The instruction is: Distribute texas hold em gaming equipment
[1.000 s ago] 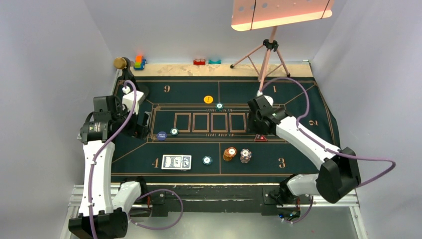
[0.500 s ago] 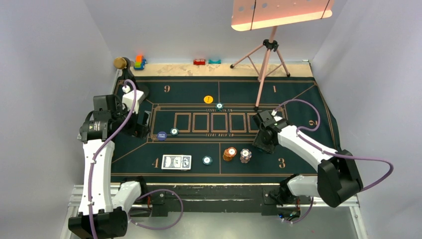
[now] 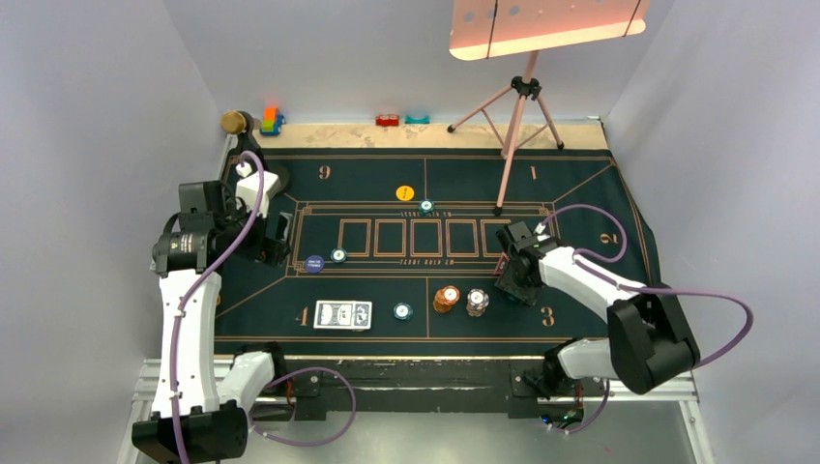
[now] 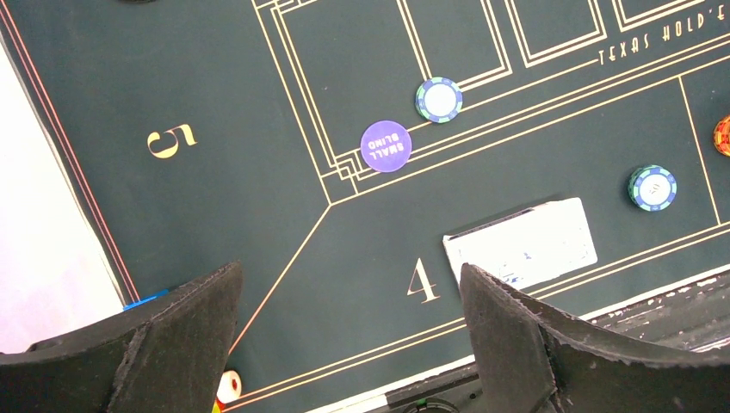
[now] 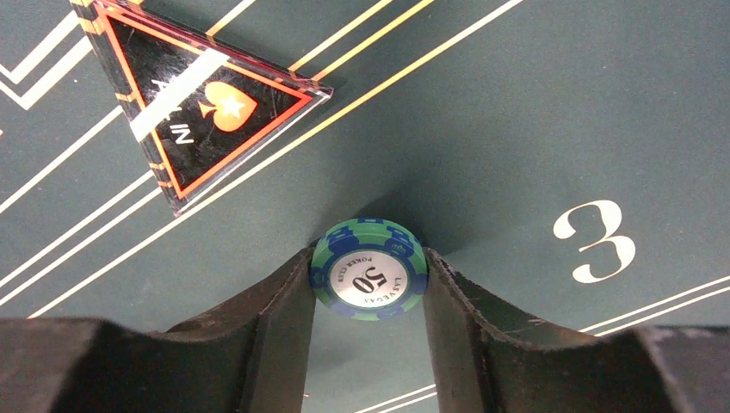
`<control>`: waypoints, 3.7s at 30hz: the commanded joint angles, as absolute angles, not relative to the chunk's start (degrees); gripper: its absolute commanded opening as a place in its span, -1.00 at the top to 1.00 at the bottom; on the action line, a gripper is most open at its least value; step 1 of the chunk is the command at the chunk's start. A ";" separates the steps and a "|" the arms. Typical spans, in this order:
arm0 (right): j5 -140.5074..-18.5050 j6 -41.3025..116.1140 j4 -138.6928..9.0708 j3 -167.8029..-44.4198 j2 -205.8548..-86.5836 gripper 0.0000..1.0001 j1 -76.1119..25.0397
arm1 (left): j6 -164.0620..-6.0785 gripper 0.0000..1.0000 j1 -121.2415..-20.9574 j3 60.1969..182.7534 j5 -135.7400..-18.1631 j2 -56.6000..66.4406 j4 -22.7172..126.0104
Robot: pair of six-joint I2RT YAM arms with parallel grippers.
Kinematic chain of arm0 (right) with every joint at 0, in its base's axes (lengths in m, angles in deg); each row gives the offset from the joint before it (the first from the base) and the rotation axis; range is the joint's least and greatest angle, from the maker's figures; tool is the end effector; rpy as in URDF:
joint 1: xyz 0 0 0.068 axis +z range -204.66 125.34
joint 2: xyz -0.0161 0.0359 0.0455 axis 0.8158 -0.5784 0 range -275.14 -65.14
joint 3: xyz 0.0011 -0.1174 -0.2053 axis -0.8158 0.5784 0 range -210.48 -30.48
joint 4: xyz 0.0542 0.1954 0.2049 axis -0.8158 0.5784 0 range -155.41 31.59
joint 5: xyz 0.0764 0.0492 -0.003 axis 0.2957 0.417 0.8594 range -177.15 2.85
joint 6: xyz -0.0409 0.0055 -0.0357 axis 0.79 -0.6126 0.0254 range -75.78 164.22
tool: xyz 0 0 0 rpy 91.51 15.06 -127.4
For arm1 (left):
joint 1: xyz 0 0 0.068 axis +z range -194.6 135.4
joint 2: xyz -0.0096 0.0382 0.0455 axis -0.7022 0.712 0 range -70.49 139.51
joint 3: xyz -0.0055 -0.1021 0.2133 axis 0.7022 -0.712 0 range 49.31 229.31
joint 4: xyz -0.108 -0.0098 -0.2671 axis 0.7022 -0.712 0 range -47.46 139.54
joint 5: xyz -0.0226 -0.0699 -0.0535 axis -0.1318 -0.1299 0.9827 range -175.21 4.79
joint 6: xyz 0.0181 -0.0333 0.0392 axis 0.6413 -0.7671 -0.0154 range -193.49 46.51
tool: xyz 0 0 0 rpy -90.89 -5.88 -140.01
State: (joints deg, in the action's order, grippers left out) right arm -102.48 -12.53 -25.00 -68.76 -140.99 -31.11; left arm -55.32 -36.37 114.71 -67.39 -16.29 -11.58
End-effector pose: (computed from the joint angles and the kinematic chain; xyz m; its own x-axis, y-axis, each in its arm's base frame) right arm 0.2246 0.0874 0.1069 -0.7716 0.5435 -0.3305 0.5662 0.8236 0.0324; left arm 0.2136 0.0197 0.3259 -0.7011 0.1986 -0.6849 0.2919 0.9562 -0.0216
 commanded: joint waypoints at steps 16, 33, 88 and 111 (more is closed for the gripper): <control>-103.21 0.86 -21.14 -81.51 -128.74 -0.56 -29.27 | -55.09 -0.99 -36.07 116.03 -65.96 -16.78 -10.95; -81.70 26.14 -31.25 -89.87 -139.21 -0.93 -13.52 | -55.64 -0.99 -36.15 116.02 -65.86 -17.06 -11.37; -96.74 19.13 -27.87 -88.26 -151.57 -0.95 1.73 | -55.46 -0.99 -36.07 115.69 -66.58 -18.08 -11.56; -97.37 19.08 -27.64 -90.13 -152.39 -0.36 1.86 | -55.20 -0.99 -36.10 115.53 -67.63 -18.12 -11.28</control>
State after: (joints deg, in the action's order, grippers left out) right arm -96.67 19.66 -28.46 -87.51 -152.49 1.59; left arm -55.40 -36.37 114.73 -67.48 -17.52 -11.84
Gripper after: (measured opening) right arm 0.689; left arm 0.995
